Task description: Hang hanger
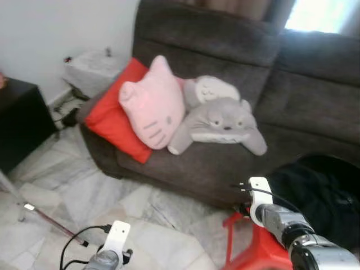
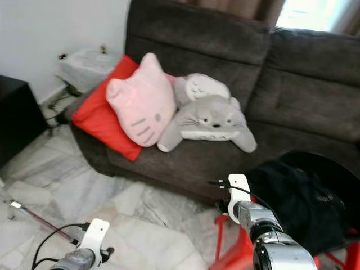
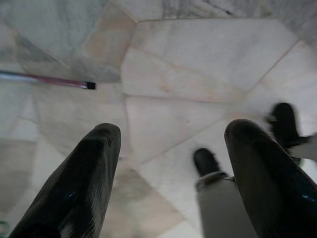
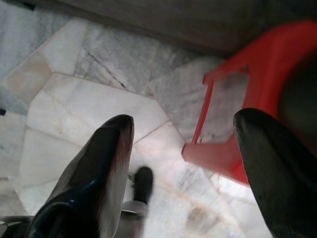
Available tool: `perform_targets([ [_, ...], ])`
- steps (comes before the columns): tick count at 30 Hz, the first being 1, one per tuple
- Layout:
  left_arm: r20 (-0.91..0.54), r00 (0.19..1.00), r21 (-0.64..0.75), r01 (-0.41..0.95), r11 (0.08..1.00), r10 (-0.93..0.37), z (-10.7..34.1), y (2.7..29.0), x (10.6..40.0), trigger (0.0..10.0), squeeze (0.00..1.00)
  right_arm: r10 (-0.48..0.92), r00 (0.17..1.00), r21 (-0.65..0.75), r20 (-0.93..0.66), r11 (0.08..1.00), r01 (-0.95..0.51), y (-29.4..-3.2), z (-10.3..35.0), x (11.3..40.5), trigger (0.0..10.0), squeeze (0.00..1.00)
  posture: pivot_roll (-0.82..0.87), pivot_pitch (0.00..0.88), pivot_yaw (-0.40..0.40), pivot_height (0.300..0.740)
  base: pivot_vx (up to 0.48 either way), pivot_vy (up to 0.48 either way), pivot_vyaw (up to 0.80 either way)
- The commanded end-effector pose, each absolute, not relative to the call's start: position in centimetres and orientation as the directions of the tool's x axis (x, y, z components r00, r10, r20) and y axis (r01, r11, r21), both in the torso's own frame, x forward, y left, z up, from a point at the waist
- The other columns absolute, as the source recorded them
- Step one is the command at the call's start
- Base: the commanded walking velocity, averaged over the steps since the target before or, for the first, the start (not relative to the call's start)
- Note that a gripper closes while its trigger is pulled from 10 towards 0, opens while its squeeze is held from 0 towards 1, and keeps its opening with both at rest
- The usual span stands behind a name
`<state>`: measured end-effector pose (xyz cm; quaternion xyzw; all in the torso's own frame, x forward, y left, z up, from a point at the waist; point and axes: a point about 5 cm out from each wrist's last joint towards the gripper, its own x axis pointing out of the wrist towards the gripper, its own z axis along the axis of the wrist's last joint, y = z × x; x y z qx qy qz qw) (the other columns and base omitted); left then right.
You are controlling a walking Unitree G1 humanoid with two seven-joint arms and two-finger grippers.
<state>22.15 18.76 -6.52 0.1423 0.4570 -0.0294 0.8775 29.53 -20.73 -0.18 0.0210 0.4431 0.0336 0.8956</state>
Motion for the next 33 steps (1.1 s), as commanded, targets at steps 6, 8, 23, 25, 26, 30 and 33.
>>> perform_targets([
  [6,-0.807,0.586,0.22,0.185,0.958,0.072,-6.6,17.9,22.1,10.0,0.0,0.059,0.701,0.074,-0.711,0.997,-0.008,-21.0,0.4,30.2,10.0,0.0,-0.09,0.0,-0.046,0.74,0.0,0.0,-0.08],
  [8,-0.797,0.599,0.222,0.176,0.959,0.074,-6.4,17.8,22.4,10.0,0.0,0.056,0.71,0.079,-0.702,0.997,-0.001,-20.9,0.5,30.4,10.0,0.0,-0.09,0.0,-0.047,0.74,0.0,0.0,0.0],
  [23,-0.796,0.592,0.196,0.053,0.979,0.127,-5.9,20.6,22.6,10.0,0.0,0.03,0.7,0.017,-0.714,1.0,-0.025,-20.6,0.6,30.6,10.0,0.0,-0.05,0.0,-0.076,0.74,0.0,0.0,0.0],
  [25,-0.797,0.591,0.195,0.05,0.98,0.128,-6.1,20.6,22.4,10.0,0.0,0.035,0.69,0.011,-0.723,0.999,-0.039,-20.6,0.5,30.4,10.0,0.0,-0.05,0.0,-0.073,0.74,0.0,0.0,0.0],
  [26,-0.797,0.59,0.193,0.049,0.98,0.128,-6.1,20.6,22.3,10.0,0.0,0.043,0.683,0.009,-0.729,0.999,-0.054,-20.5,0.3,30.3,10.0,0.0,-0.06,0.0,-0.061,0.74,0.0,0.0,0.0],
  [30,-0.798,0.591,0.197,0.069,0.978,0.119,-6.5,21.0,21.4,10.0,0.0,0.044,0.671,0.027,-0.74,0.999,-0.036,-20.1,-0.5,29.5,10.0,0.0,-0.09,0.0,-0.031,0.74,0.0,0.0,0.0],
  [33,-0.778,0.617,0.209,0.071,0.975,0.122,-6.4,21.2,21.5,10.0,0.0,0.035,0.686,0.036,-0.727,0.999,-0.014,-20.1,-0.7,29.3,10.0,0.0,-0.07,0.001,-0.026,0.74,0.0,0.0,0.0],
])
